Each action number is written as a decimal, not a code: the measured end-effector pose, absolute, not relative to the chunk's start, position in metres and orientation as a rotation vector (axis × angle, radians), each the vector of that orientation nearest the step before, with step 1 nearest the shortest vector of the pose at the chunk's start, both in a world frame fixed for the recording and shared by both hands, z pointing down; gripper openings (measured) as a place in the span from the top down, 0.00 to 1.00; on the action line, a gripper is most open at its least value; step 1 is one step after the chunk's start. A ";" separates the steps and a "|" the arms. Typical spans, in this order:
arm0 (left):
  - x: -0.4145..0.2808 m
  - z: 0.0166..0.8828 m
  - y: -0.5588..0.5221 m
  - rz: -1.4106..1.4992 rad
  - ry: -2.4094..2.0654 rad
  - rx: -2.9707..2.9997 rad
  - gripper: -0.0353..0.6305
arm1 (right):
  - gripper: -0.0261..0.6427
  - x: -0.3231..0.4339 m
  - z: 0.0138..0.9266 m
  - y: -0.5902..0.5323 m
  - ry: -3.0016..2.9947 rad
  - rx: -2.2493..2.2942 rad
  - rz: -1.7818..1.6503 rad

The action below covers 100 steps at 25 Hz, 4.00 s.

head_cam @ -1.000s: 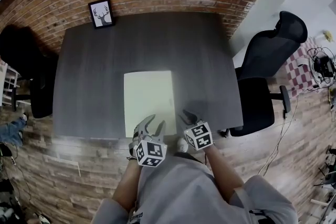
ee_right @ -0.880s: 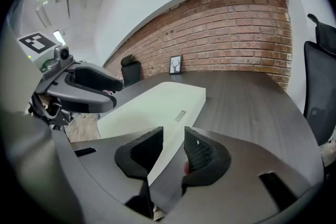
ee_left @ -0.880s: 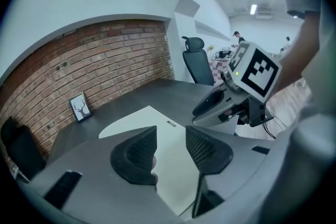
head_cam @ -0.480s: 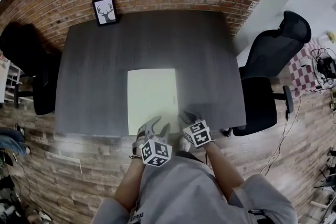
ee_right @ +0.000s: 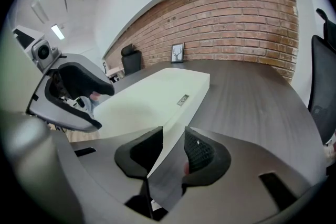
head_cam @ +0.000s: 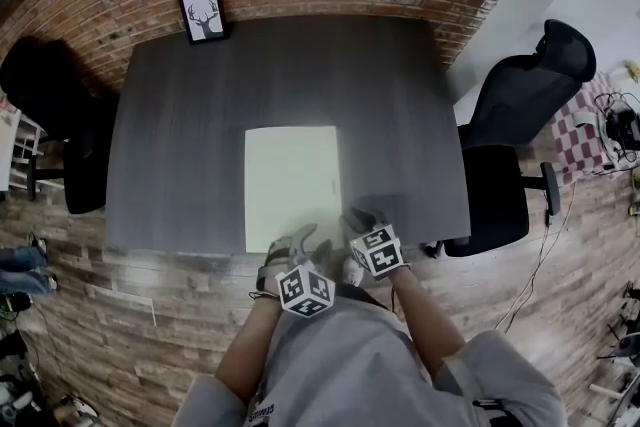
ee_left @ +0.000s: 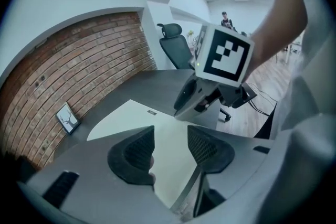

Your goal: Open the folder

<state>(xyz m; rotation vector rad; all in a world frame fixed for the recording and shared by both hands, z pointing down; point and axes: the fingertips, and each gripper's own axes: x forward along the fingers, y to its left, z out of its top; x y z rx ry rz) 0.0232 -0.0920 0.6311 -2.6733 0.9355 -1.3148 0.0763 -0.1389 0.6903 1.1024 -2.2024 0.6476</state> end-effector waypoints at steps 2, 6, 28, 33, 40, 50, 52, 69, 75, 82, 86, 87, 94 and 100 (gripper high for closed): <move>0.028 0.637 -0.088 -1.337 0.882 -2.658 0.65 | 0.81 0.077 0.692 -0.140 -2.203 1.106 0.643; 0.038 0.651 -0.079 -1.379 0.763 -2.609 0.64 | 0.81 0.077 0.692 -0.139 -2.194 1.102 0.643; 0.058 0.687 -0.064 -1.504 0.562 -2.446 0.63 | 0.81 0.078 0.692 -0.140 -2.190 1.104 0.637; 0.056 0.678 -0.064 -1.480 0.589 -2.443 0.65 | 0.81 0.077 0.693 -0.140 -2.193 1.103 0.635; 0.057 0.668 -0.061 -1.453 0.598 -2.436 0.71 | 0.81 0.077 0.693 -0.140 -2.199 1.097 0.631; 0.056 0.640 -0.064 -1.358 0.706 -2.476 0.87 | 0.82 0.076 0.693 -0.140 -2.206 1.080 0.615; 0.052 0.626 -0.066 -1.317 0.777 -2.489 0.88 | 0.82 0.076 0.693 -0.140 -2.206 1.076 0.611; -0.055 0.503 -0.082 -0.797 1.659 -2.526 0.94 | 0.82 0.073 0.692 -0.141 -2.190 1.054 0.571; -0.136 0.479 -0.085 -0.530 2.113 -2.461 0.94 | 0.82 0.072 0.693 -0.139 -2.158 1.054 0.558; -0.230 0.488 -0.079 -0.507 2.440 -2.245 0.94 | 0.82 0.071 0.693 -0.138 -2.122 1.051 0.532; -0.279 0.502 -0.078 -0.461 2.620 -2.156 0.94 | 0.82 0.071 0.692 -0.138 -2.111 1.063 0.534; -0.291 0.507 -0.078 -0.449 2.665 -2.134 0.94 | 0.82 0.071 0.692 -0.138 -2.106 1.068 0.533; -0.369 0.562 -0.076 -0.524 2.925 -1.984 0.94 | 0.82 0.073 0.695 -0.139 -2.080 1.096 0.538; -0.425 0.632 -0.067 -0.706 3.138 -1.858 0.94 | 0.83 0.069 0.694 -0.137 -2.067 1.108 0.543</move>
